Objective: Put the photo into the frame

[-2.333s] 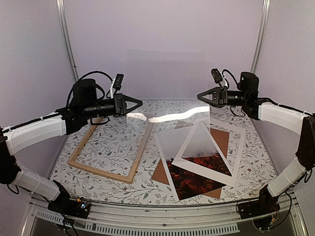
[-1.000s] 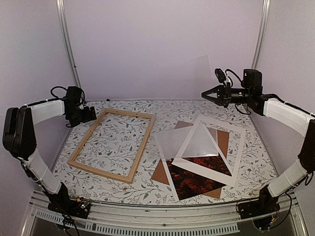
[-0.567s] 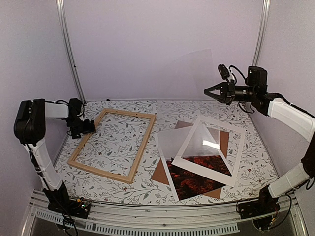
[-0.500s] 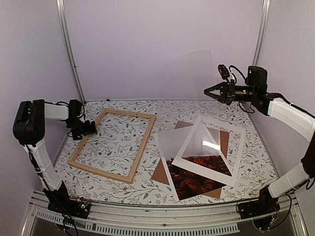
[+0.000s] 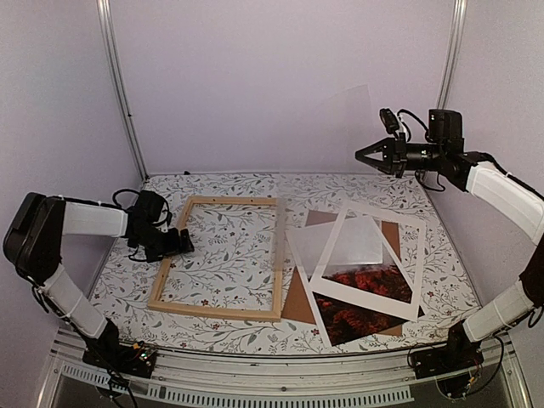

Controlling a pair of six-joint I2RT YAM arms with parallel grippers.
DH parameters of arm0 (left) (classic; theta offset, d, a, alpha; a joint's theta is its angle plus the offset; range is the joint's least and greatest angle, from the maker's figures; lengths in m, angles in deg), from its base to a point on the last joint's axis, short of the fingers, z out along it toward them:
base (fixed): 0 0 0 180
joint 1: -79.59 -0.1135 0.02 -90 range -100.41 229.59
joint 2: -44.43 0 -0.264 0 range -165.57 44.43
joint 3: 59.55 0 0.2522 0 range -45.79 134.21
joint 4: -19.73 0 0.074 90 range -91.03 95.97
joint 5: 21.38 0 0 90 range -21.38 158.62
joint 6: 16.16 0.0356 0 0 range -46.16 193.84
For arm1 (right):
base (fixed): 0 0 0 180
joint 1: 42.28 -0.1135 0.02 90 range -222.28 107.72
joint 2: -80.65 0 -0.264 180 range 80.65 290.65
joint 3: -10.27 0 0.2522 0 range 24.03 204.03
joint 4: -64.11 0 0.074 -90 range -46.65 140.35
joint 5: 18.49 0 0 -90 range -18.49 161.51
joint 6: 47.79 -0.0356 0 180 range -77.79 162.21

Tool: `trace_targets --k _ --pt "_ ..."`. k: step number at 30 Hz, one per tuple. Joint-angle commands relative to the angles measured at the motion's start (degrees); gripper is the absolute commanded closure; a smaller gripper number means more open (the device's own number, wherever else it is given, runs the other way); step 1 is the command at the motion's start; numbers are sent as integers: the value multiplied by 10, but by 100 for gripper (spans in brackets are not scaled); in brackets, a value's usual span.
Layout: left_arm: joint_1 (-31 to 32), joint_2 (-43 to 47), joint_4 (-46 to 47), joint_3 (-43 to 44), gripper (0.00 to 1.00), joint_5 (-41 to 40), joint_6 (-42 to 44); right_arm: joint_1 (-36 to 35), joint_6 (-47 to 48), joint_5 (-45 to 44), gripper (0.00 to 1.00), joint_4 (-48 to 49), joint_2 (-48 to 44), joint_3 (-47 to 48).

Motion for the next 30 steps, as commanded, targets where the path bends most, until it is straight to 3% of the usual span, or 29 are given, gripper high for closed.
trace_targets --k 1,10,16,18,22,30 --pt "57 33 40 -33 0 5 -52 3 29 -25 100 -44 0 19" --pt "183 54 44 -27 0 1 -108 3 27 -28 100 -60 10 29" --pt "200 126 35 -23 0 13 -135 0 9 -27 100 -52 24 38" --pt "199 149 4 -8 0 -22 -125 -13 -13 -29 100 -31 27 40" --pt "169 180 -25 11 0 -74 -97 -62 -48 -39 100 12 46 53" --pt "39 229 -3 2 0 -69 -49 -151 -136 -61 100 136 109 80"
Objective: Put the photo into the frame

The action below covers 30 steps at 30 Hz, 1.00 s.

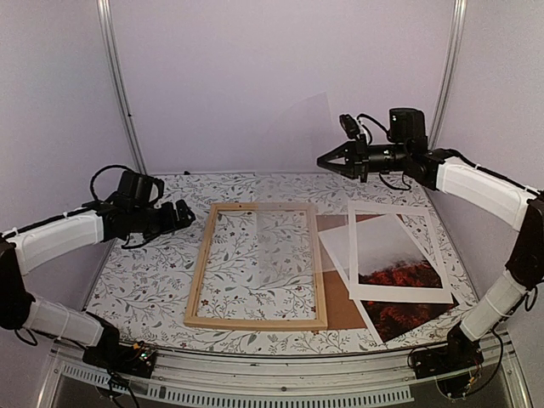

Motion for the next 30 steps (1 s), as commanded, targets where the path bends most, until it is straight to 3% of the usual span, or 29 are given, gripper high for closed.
trace_targets --k 1,8,21,25,30 --pt "-61 35 2 0 0 -19 32 -45 -68 -15 100 107 31 37" --pt "-137 64 4 -10 0 -34 37 -92 -145 -23 100 194 96 57" --pt "-147 42 39 -36 0 2 43 -90 -329 -66 100 407 266 -113" --pt "-146 27 51 -45 0 24 41 -90 -338 -95 100 399 280 -147" --pt "-143 6 56 -50 0 47 47 -91 -274 -126 100 312 266 -138"
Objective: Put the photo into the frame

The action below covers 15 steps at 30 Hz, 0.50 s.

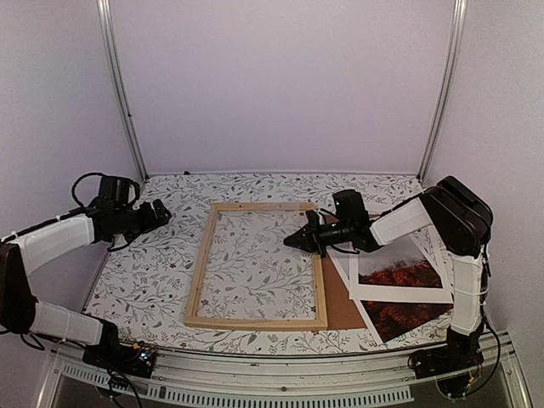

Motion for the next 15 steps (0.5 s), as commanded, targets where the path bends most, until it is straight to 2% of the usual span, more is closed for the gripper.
trace_targets --k 1,9,15 --pt "2 -15 24 -11 0 32 9 1 48 -35 100 -38 -25 22" --pt "33 -29 28 -4 0 27 18 1 137 -73 100 -143 -35 45" --pt "64 -46 28 5 0 18 22 2 173 -89 100 -186 -35 63"
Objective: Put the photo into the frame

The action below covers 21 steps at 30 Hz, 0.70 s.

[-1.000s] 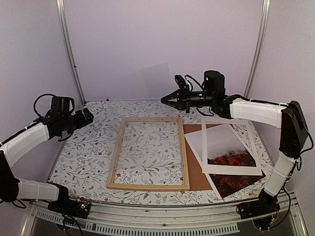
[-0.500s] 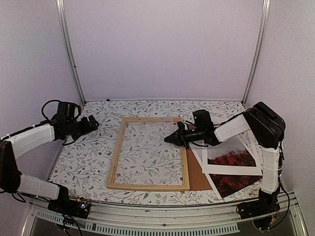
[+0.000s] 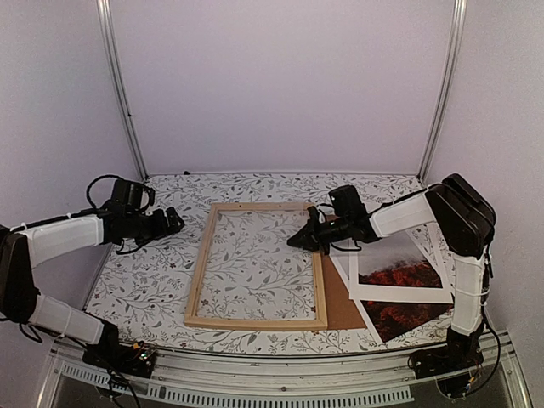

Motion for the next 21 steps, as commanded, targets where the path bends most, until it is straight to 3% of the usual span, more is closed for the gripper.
trace_targets --k 1,21 --pt "23 -9 14 12 0 -7 11 1 48 -24 100 -46 -22 24" --pt "52 -23 10 22 0 -22 9 5 97 -20 100 -100 -22 50"
